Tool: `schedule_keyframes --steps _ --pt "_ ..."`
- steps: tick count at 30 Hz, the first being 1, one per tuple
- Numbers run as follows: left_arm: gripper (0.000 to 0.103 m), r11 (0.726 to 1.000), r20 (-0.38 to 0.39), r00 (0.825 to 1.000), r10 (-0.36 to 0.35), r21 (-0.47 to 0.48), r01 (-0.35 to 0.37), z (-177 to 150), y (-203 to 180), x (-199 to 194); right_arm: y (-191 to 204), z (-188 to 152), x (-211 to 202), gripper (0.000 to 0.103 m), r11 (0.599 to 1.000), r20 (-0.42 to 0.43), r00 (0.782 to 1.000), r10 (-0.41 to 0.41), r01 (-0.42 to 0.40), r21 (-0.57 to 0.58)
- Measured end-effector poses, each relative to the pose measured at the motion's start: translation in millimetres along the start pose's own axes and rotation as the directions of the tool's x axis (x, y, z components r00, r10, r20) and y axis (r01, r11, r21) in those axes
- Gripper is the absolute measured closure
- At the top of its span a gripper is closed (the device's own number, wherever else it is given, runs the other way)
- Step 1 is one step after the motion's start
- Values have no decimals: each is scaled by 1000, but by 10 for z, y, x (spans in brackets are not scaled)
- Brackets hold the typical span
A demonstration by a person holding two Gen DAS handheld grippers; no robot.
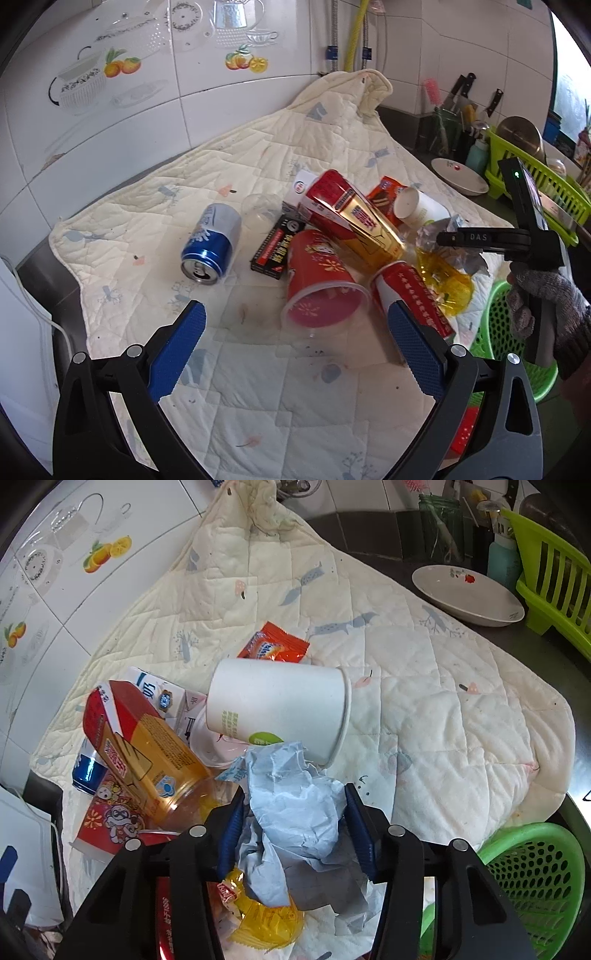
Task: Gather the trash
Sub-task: 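Drop the tissue into the green basket with the right gripper while the left gripper grasps the red Coca-Cola can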
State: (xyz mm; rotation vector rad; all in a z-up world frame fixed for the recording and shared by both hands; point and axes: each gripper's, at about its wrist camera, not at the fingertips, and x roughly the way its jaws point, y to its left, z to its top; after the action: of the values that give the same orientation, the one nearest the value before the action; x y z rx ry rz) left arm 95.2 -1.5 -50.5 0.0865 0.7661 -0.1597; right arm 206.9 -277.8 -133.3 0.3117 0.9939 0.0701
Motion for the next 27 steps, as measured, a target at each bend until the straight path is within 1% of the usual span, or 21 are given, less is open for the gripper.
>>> schedule_keyframes --steps 3,7,8,10,13,19,23,25,27 --pt "6 1000 -8 1000 -29 1 29 -5 -64 1 -3 -27 -129 56 1000 23 1000 -1 2 -9" --pt "9 996 -33 996 -86 8 87 -29 -209 39 -11 -88 -372 56 1000 60 998 12 -12 -13" --pt "10 994 -47 993 -105 7 105 -35 -255 64 -14 -109 -433 56 1000 69 998 13 -12 -14" --pt "15 990 -82 986 -144 -2 144 -45 -347 132 -29 -159 -567 56 1000 88 996 16 -14 -16" --pt "19 979 -130 971 -202 -32 199 -64 -457 245 -74 -257 -776 56 1000 115 993 14 -12 -19" --pt "20 970 -193 951 -241 -66 232 -74 -673 499 -239 -462 -1131 56 1000 153 988 -5 5 1" --pt "20 967 -237 939 -250 -111 229 -58 -767 707 -355 -627 -1305 56 1000 162 987 -20 17 24" --pt "20 972 -247 943 -224 -121 200 -47 -792 812 -418 -726 -1394 56 999 166 986 -30 24 37" --pt "20 974 -261 941 -213 -128 185 -38 -820 900 -467 -817 -1472 56 998 172 984 -38 30 48"
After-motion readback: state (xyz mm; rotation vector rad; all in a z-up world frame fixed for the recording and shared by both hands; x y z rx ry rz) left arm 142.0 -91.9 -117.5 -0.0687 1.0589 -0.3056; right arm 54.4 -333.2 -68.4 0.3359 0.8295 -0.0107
